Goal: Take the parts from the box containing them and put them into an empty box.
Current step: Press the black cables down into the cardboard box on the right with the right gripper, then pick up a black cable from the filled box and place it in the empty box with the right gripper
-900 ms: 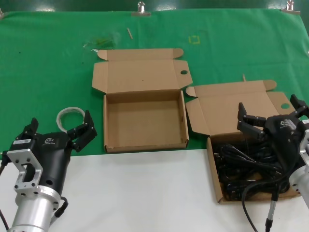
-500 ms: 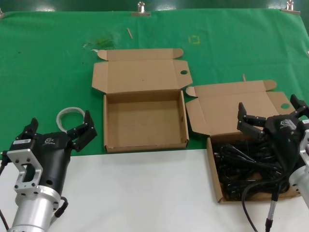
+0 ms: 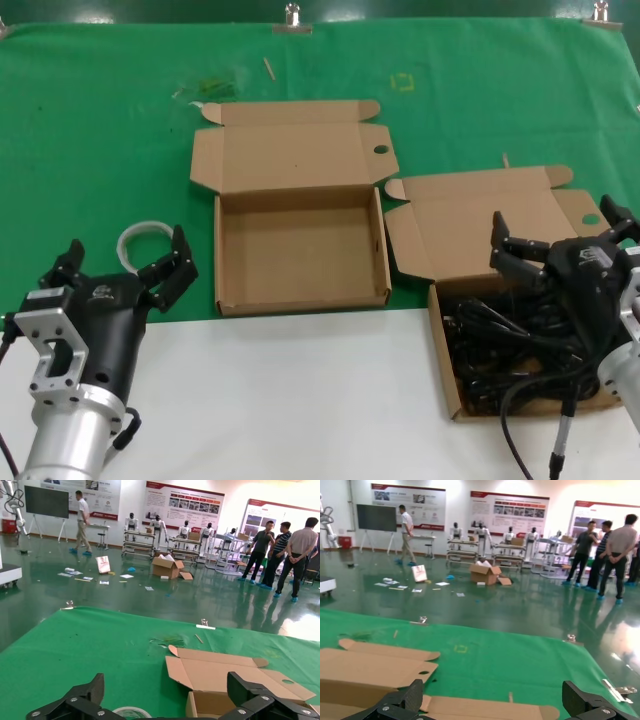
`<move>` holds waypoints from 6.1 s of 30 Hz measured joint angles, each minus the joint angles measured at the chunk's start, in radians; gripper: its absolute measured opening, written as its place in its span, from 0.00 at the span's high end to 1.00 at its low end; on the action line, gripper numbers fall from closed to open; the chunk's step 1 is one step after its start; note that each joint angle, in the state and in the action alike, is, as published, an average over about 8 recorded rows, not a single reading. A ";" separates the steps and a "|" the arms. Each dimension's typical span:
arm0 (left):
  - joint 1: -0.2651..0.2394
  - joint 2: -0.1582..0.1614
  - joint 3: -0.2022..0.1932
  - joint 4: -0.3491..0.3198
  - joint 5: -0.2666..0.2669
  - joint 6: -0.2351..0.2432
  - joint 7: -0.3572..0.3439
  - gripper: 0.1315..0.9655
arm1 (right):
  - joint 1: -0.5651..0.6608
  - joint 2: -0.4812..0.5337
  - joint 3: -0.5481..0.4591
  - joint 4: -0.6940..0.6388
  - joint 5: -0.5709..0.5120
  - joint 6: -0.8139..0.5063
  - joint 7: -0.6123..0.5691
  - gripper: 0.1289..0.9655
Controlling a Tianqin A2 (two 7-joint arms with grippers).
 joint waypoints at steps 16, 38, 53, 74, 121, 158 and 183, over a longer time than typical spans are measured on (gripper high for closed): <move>0.000 0.000 0.000 0.000 0.000 0.000 0.000 0.40 | 0.027 0.193 -0.189 0.020 0.082 0.062 0.018 0.00; 0.000 0.000 0.000 0.000 0.000 0.000 0.000 0.85 | 0.443 0.627 -0.510 -0.077 -0.061 -0.456 0.376 0.00; 0.000 0.000 0.000 0.000 0.000 0.000 0.000 0.97 | 0.619 0.677 -0.524 -0.191 -0.155 -1.043 0.158 0.00; 0.000 0.000 0.000 0.000 0.000 0.000 0.000 0.97 | 0.828 0.472 -0.560 -0.658 -0.353 -1.219 -0.142 0.00; 0.000 0.000 0.000 0.000 0.000 0.000 0.000 0.97 | 0.838 0.406 -0.491 -0.740 -0.414 -1.190 -0.190 0.64; 0.000 0.000 0.000 0.000 0.000 0.000 0.000 0.97 | 0.936 0.242 -0.503 -0.586 -0.436 -1.121 -0.100 0.91; 0.000 0.000 0.000 0.000 0.000 0.000 0.000 0.97 | 1.168 -0.272 -0.552 -1.359 -0.407 -0.801 -0.594 0.91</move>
